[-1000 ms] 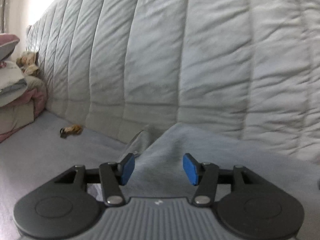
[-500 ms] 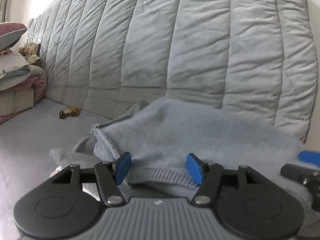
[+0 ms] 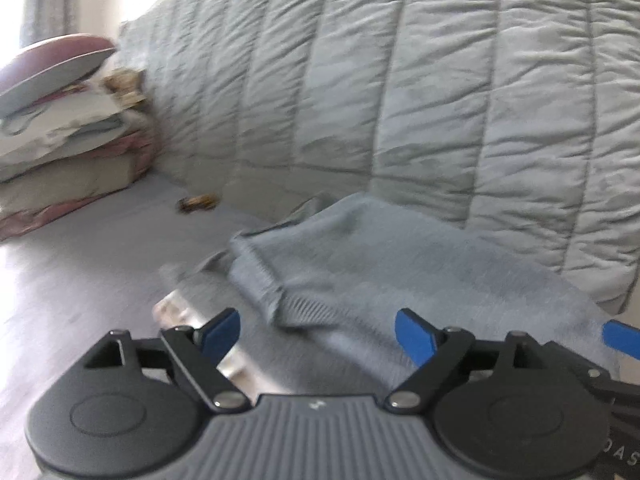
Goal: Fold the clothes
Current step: 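Withdraw both open grippers from the stacked sweater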
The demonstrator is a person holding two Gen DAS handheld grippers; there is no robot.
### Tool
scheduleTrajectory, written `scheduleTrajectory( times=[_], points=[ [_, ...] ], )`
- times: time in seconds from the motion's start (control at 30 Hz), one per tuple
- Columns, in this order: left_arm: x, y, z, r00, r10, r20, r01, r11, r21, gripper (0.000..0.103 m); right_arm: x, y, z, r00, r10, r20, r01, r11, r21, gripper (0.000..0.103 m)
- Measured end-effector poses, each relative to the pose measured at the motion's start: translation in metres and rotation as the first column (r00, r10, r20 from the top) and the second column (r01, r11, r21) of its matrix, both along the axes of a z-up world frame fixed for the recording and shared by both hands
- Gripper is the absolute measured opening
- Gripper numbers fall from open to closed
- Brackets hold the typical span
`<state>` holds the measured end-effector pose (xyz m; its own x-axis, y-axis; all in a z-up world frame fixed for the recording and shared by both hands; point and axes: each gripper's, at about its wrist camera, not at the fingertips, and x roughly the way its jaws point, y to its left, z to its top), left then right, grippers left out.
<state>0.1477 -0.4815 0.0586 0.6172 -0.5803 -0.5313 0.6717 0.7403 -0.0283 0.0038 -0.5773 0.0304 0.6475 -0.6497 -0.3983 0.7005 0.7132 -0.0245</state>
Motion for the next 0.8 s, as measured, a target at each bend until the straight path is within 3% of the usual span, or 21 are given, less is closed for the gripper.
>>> scheduleTrajectory(
  times=[0.23, 0.33, 0.43, 0.53, 0.8],
  points=[
    [-0.043, 0.030, 0.004, 0.985, 0.171, 0.004, -0.171, 0.982, 0.081, 0.102, -0.030, 0.011, -0.005, 0.999, -0.011, 0.030, 0.013, 0.998, -0.057, 0.088],
    [-0.061, 0.042, 0.004, 0.973, 0.230, -0.035, -0.224, 0.968, 0.116, 0.103, -0.043, 0.016, -0.007, 0.998, -0.047, 0.035, 0.050, 0.995, -0.085, 0.103],
    [-0.082, 0.050, 0.001, 0.960, 0.272, -0.070, -0.258, 0.952, 0.165, 0.103, -0.052, 0.019, -0.008, 0.998, -0.055, 0.025, 0.057, 0.993, -0.106, 0.103],
    [-0.104, 0.052, -0.006, 0.954, 0.297, -0.049, -0.280, 0.935, 0.218, 0.103, -0.060, 0.018, 0.000, 0.999, -0.037, 0.002, 0.037, 0.999, -0.039, 0.103],
    [-0.131, 0.065, -0.013, 0.932, 0.359, -0.057, -0.339, 0.914, 0.224, 0.103, -0.085, 0.028, -0.007, 0.996, -0.027, -0.086, 0.027, 1.000, 0.002, 0.103]
  ],
)
